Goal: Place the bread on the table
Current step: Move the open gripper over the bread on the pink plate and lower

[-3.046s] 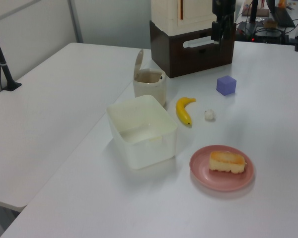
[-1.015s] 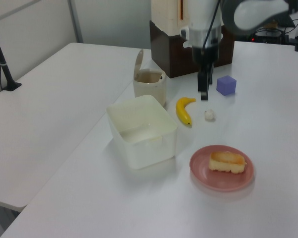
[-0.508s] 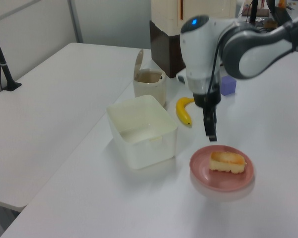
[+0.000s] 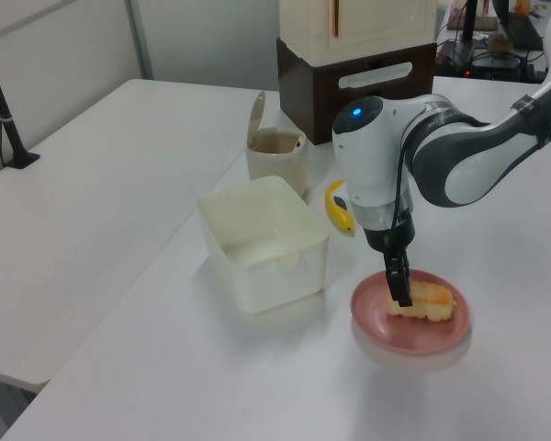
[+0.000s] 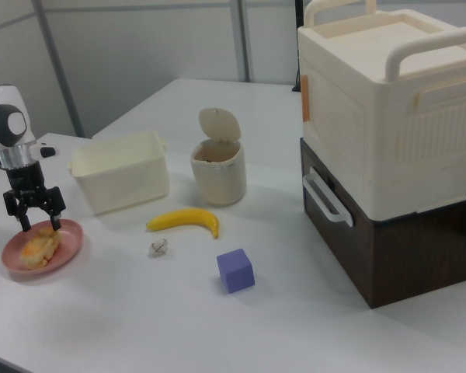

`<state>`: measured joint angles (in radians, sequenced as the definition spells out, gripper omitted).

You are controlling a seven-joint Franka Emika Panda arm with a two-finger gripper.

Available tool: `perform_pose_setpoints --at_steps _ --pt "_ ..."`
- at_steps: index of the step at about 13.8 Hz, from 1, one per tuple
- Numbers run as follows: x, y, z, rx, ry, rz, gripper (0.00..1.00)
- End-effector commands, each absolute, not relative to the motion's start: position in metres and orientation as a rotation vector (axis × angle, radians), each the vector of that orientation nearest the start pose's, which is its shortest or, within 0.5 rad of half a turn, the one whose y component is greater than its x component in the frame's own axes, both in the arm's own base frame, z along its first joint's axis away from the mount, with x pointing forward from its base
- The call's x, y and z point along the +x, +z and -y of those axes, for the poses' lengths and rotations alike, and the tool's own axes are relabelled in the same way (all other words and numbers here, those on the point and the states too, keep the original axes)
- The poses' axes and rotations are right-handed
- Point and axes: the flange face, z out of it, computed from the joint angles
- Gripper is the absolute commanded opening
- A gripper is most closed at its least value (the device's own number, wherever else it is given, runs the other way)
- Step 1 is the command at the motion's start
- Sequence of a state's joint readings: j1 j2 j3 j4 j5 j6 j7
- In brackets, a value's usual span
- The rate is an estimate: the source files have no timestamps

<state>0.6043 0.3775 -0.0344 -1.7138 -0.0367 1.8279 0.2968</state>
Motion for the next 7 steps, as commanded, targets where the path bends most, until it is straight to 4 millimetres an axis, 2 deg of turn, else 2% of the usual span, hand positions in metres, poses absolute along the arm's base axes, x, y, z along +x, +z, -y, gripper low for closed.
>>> perform_pose_setpoints --at_steps 1,4,5,7 --pt "0.52 0.345 -0.338 -3.252 0.332 0.445 0.95" --pt "0.518 0.339 -0.342 -3.269 0.331 0.465 0.9" --pt "0.517 0.331 -0.343 -3.273 0.349 0.469 0.87" --pt "0.518 0.325 -0.342 -3.281 0.357 0.476 0.74"
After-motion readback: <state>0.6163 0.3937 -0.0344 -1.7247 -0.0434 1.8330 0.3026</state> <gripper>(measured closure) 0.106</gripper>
